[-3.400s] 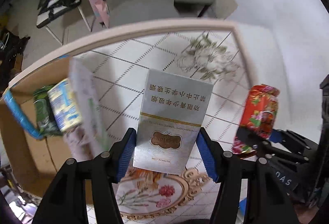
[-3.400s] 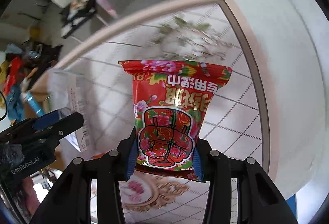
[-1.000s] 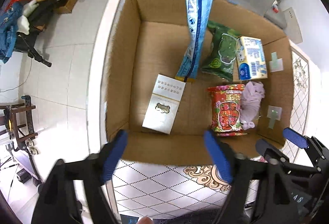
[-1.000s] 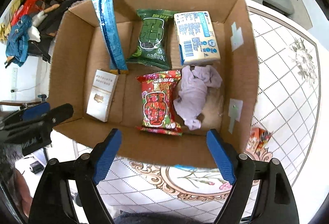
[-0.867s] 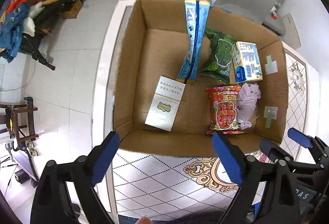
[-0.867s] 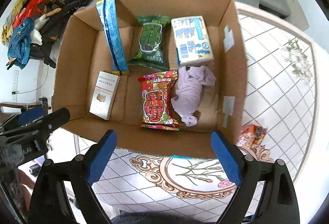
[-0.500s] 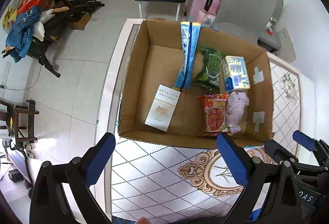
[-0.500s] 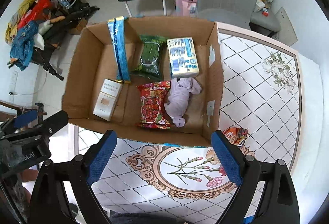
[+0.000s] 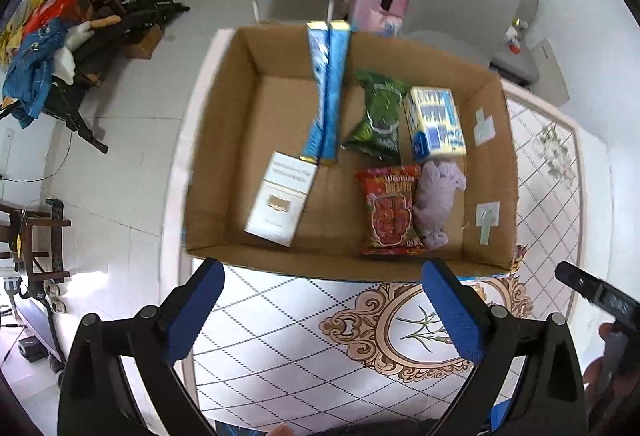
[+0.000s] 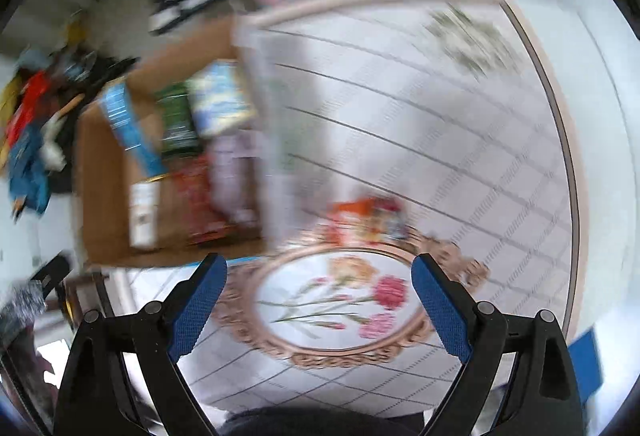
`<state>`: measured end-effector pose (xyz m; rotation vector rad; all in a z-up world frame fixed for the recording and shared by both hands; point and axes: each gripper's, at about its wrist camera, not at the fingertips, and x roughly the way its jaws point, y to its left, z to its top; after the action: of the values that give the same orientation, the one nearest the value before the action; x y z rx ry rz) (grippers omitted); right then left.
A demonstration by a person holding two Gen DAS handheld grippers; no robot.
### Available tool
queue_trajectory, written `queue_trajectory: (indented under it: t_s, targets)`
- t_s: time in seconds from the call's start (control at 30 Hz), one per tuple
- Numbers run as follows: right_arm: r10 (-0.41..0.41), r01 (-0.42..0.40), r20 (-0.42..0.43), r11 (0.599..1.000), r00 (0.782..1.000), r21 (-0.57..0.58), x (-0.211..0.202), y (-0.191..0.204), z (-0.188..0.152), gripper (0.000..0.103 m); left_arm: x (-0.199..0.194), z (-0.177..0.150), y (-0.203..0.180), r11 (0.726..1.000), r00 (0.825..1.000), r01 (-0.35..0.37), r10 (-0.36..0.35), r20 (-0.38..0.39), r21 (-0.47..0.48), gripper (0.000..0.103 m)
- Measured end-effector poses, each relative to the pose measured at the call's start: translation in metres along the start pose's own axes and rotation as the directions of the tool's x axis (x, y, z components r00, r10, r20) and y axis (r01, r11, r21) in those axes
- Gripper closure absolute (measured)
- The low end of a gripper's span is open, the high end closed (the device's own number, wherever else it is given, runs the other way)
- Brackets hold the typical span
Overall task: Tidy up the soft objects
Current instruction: 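Grasp the orange panda snack bag with the right gripper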
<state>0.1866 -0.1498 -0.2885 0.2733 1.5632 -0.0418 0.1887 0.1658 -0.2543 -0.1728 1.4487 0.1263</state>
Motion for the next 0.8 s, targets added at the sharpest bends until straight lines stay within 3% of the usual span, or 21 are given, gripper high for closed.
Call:
queue_trajectory:
  t_s: [0.1,0.27,0.3,0.37,0.4,0.43,0.47,0.53,0.8]
  targets:
    - [0.052,-0.043,-0.079,0.992,0.996,0.121,0.045,-0.033,0.007,0.008,0.021,0.004,-0.013,1.000,0.999,-0.008,0.008,-0.039,0.015,0.002]
    - [0.125,-0.093,-0.117,0.964,0.985,0.248,0.098,-0.048,0.012,0.009,0.049,0.012,-0.029,0.999,0.996,-0.022,0.026,-0.087,0.042,0.002]
    - [0.143,-0.106,-0.116,0.954,0.983,0.279,0.108,-0.049,0.013,0.012,0.053,0.013,-0.030,0.999,0.995,-0.023,0.027,-0.094,0.043,0.002]
    - [0.149,-0.105,-0.122,0.946,0.981,0.305,0.122,-0.051,0.016,0.029,0.058,0.016,-0.033,0.998,0.994,-0.030,0.036,-0.100,0.052,0.002]
    - [0.163,-0.117,-0.121,0.939,0.979,0.323,0.129,-0.052,0.017,0.029,0.059,0.016,-0.035,0.998,0.994,-0.035,0.040,-0.101,0.056,0.002]
    - [0.160,-0.111,-0.125,0.937,0.979,0.331,0.132,-0.051,0.017,0.037,0.060,0.018,-0.036,0.997,0.994,-0.038,0.044,-0.101,0.060,0.002]
    - [0.138,-0.087,-0.136,0.940,0.981,0.330,0.136,-0.050,0.018,0.051,0.061,0.018,-0.037,0.997,0.994,-0.039,0.045,-0.101,0.062,0.002]
    - [0.128,-0.079,-0.125,0.939,0.984,0.334,0.140,-0.050,0.018,0.058,0.063,0.019,-0.039,0.997,0.993,-0.041,0.048,-0.104,0.069,0.002]
    - [0.075,-0.052,-0.074,0.960,0.994,0.273,0.125,-0.041,0.012,0.067,0.065,0.017,-0.043,0.996,0.993,-0.037,0.045,-0.107,0.076,0.002]
